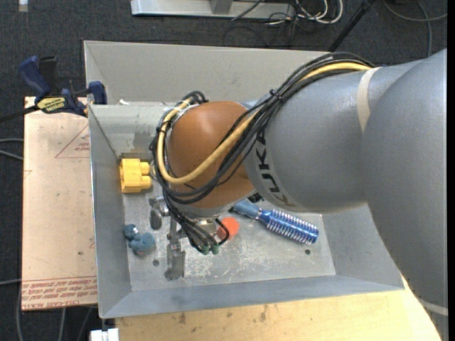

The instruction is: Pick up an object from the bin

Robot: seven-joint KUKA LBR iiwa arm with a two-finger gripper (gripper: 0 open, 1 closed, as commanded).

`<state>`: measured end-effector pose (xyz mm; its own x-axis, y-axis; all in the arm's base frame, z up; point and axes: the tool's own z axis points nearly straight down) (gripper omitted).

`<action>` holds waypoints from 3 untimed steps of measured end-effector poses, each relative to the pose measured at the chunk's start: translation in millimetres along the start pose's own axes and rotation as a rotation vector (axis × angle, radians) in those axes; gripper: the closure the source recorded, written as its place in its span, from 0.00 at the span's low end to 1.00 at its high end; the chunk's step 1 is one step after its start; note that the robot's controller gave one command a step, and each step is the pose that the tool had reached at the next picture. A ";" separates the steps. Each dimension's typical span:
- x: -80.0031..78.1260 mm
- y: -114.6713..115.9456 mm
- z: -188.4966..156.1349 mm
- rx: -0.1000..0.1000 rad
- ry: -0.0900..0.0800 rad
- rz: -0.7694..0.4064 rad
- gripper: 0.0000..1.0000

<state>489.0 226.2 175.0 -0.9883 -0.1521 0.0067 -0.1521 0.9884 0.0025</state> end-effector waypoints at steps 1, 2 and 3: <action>-31.0 -0.5 108.7 0.002 -0.001 0.092 0.00; -32.8 0.3 104.7 0.000 -0.006 0.094 1.00; -28.5 4.6 28.3 -0.002 -0.016 0.073 1.00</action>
Offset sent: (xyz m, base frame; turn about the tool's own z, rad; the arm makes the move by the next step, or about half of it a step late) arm 0.0315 0.0047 -0.1048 0.0930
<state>516.2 235.1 146.6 -0.9968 -0.0793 -0.0088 -0.0793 0.9968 0.0041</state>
